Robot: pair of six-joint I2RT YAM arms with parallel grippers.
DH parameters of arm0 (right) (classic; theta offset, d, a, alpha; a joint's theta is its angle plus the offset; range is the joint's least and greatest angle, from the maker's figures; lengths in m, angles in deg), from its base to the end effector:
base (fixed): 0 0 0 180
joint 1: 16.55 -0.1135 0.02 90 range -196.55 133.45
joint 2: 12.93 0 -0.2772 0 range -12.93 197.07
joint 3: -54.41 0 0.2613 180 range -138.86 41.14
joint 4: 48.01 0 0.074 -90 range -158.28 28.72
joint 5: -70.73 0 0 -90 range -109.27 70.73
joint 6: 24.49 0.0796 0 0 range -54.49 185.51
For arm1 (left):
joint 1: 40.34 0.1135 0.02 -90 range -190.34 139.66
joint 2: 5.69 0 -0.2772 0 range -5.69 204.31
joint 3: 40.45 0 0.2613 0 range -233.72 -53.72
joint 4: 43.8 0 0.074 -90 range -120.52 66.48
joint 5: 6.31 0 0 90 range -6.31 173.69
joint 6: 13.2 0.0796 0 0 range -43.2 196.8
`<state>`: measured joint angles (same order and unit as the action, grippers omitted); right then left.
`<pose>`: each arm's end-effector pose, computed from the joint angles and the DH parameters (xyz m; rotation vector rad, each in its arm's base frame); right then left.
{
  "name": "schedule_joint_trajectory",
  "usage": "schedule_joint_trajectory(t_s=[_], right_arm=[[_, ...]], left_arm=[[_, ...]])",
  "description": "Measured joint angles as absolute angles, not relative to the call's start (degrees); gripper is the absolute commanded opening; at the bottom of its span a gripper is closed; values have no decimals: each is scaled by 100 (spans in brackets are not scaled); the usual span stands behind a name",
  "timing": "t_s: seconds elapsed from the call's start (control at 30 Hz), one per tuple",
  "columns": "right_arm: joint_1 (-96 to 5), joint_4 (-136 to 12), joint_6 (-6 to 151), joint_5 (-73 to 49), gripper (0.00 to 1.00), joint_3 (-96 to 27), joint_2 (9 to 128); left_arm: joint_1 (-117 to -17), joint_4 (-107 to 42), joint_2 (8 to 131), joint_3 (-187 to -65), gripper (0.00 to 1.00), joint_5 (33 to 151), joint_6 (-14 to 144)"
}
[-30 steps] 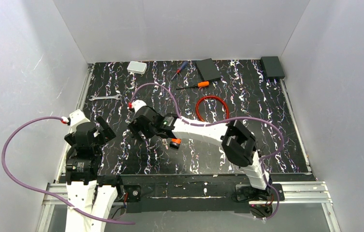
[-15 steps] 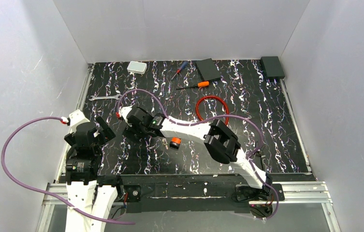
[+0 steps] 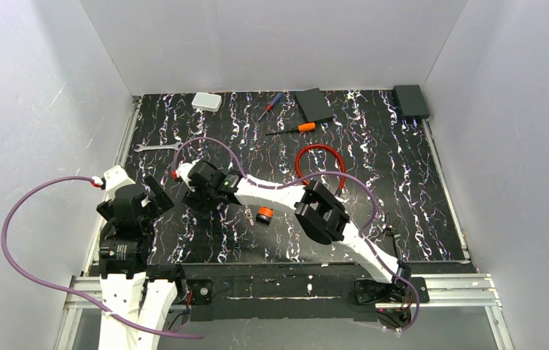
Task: Unlock with the key
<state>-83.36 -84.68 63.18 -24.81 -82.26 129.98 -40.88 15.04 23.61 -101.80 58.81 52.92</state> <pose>0.2485 0.5605 0.1479 -1.2977 1.9709 0.4519 0.1306 0.0323 0.3219 -0.6630 1.8827 0.1690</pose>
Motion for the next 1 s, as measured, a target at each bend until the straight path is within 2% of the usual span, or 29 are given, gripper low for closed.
schedule_joint_trajectory(t_s=[0.2,0.33,0.43,0.57,0.67,1.0], right_arm=[[-8174,-8348,6379,-1998,63,-8285,13090],[-8096,-8332,6316,-1755,48,-8326,13127],[-8052,-8310,6257,-1709,40,-8324,13136],[-8037,-8166,6187,-1740,14,-8236,13133],[-8037,-7869,6176,-1746,1,-7954,13000],[-8061,-6752,6414,-1792,1,-5756,11789]], left_arm=[[-4088,1504,2361,-10180,96,5852,5292],[-4088,1504,2363,-10180,96,5818,5292],[-4088,1506,2372,-10180,96,5787,5292],[-4088,1523,2376,-10180,96,5756,5292],[-4088,1543,2383,-10180,96,5750,5294],[-4088,1547,2426,-10180,97,5780,5316]])
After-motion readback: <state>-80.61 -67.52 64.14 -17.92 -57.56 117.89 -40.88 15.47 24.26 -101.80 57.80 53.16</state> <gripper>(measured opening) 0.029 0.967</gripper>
